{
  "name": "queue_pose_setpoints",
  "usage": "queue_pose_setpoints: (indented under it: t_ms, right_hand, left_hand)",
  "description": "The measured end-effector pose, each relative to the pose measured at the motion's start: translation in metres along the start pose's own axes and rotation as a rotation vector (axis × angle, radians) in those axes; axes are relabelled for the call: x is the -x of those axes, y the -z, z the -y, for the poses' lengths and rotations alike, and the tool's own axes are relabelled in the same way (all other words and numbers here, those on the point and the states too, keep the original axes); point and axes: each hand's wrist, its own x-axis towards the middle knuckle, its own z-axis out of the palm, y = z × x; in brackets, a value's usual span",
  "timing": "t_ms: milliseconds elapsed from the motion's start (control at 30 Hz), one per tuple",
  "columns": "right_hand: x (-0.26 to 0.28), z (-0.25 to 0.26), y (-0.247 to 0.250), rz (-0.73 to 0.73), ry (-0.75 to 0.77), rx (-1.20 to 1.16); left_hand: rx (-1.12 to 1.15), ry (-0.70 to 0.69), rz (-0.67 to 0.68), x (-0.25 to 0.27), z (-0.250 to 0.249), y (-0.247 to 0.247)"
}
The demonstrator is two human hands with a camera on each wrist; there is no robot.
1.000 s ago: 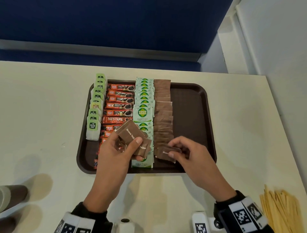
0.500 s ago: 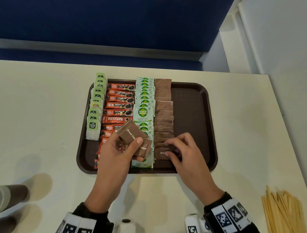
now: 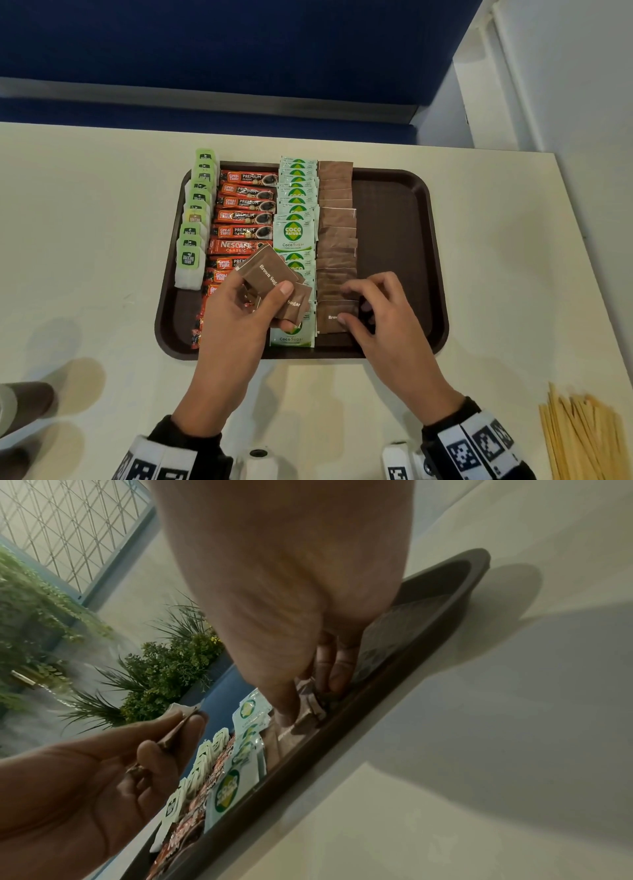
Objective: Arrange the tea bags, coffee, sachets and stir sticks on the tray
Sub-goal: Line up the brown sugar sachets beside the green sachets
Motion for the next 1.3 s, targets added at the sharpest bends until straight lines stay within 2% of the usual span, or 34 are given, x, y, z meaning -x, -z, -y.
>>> queue_pose_setpoints:
  t_ms: [133,200,367,500,633,800,1000,1100,1300]
  right_hand:
    - [0.001,0.009,0.007,-0.149,-0.032,-0.136]
    - [0.0,0.018,0.011,-0.175,-0.07,-0.257]
    - [-0.007,0.042,0.019,-0.052,-0.161,-0.604]
    - [-0.01,0.047,0.017,0.06,-0.198,-0.651]
    - [-0.007,0.043,0.019,0.028,-0.28,-0.705]
    - [-0.008,0.04,0.025,-0.029,-0.294,-0.699]
    - [-0.006,0.033,0.038,-0.087,-0.265,-0.623]
    - [-0.001,0.02,0.026,-0.046,-0.245,-0.5]
    - [0.013,0.01,0.001,0.031,-0.157,-0.249]
  left_hand:
    - [-0.022,-0.014,0.024,0.0,0.002,0.001]
    - [-0.022,-0.019,0.055,0.001,0.002,0.0]
    - [-0.064,-0.007,0.126,0.005,0.001,-0.007]
    - [-0.077,-0.003,0.186,0.008,0.001,-0.013]
    - [-0.008,0.039,0.219,0.007,0.0,-0.013]
    - [0.031,0.045,0.241,0.0,-0.003,-0.012]
    - [0.004,-0.004,0.113,-0.01,-0.012,-0.006]
    - [-0.036,-0.016,0.079,-0.012,-0.019,-0.003]
    - [-0.167,-0.037,0.096,-0.01,-0.023,-0.004]
